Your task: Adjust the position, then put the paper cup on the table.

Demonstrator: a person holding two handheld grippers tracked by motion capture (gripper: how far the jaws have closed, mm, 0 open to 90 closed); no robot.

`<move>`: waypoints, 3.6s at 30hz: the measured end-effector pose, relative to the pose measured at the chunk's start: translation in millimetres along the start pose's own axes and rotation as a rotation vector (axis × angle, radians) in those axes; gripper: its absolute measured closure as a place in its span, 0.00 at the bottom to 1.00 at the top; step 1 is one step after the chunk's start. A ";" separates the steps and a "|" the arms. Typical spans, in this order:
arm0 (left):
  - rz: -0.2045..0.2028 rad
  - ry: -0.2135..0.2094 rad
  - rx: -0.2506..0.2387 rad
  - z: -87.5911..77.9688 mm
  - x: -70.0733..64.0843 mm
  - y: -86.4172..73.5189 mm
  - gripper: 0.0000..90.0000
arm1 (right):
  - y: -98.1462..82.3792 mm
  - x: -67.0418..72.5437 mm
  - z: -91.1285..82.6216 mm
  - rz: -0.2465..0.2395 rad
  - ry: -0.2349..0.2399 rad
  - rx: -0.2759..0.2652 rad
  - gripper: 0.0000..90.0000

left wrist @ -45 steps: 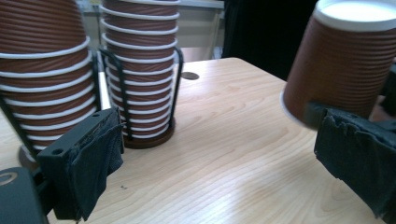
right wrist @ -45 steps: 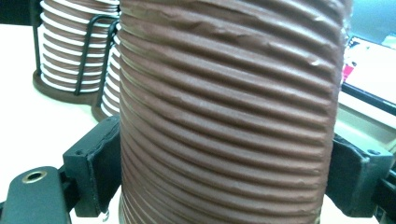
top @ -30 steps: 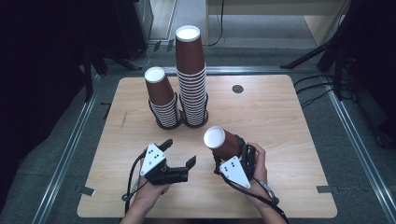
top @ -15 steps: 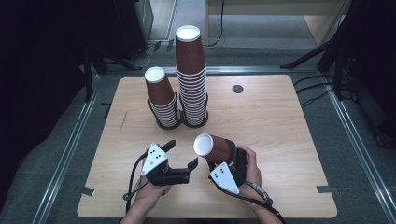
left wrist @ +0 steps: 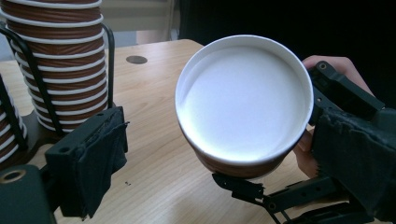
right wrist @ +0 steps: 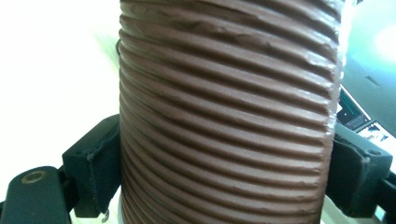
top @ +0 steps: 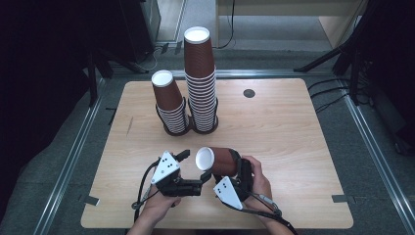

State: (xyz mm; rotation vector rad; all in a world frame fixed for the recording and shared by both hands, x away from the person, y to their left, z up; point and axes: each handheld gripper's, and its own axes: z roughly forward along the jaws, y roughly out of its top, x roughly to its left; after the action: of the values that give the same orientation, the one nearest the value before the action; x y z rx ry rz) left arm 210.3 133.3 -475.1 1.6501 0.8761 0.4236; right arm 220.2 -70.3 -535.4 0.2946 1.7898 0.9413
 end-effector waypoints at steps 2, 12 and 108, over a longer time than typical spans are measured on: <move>0.001 -0.007 0.002 -0.2 -0.8 0.2 0.06 | 1.2 2.2 -0.5 -0.023 0.001 -0.008 0.14; 0.027 -0.016 0.044 2.9 -5.3 -0.9 0.14 | 6.5 10.7 -2.7 -0.089 0.017 -0.040 0.14; -0.033 0.115 -0.146 -14.9 29.6 -3.0 0.26 | 14.3 -41.9 -8.1 1.382 0.267 0.049 0.00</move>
State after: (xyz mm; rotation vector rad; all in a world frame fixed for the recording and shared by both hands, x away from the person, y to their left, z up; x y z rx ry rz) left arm 218.6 165.3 -479.1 1.4877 0.9338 0.5511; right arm 227.7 -89.5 -495.4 1.6155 1.7143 1.9122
